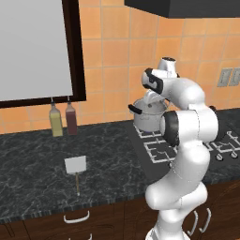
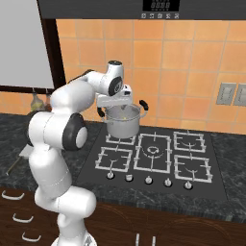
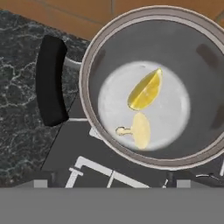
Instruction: Put the mushroom and lemon wedge in the pot. Retrieve the spatula and lightly stir the vegetables in the pot.
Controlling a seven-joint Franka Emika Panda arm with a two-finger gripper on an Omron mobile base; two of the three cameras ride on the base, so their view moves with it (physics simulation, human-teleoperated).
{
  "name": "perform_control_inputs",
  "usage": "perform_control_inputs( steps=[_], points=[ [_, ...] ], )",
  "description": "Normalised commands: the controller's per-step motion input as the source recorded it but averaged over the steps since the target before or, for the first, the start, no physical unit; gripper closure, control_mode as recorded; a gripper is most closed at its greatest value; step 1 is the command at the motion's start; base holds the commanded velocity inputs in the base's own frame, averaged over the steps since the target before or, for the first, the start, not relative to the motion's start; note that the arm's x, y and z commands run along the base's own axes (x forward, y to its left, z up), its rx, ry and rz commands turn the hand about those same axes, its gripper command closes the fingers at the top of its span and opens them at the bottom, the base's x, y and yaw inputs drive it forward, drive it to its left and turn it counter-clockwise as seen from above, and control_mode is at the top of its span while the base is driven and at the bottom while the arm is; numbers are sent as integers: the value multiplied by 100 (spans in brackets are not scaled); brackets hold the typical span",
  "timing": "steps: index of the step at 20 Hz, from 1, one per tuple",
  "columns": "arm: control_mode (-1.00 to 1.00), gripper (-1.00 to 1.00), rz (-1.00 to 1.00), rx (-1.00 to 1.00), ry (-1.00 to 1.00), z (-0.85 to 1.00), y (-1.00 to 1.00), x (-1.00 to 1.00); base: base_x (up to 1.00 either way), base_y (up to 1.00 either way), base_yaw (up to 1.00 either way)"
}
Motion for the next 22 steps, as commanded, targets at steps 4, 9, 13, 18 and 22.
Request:
perform_control_inputs(
  steps=[4,9,13,18,22],
  points=[
    [-100,-100,-13,0,5,42,32,-87,0,0,0],
    [-100,-100,-11,0,10,0,37,-99,0,0,0],
    [-100,-100,-12,0,4,0,64,-92,0,0,0],
    [-100,-100,-7,0,5,0,94,-62,0,0,0],
    [-100,-100,-4,0,0,-10,100,-52,0,0,0]
  ],
)
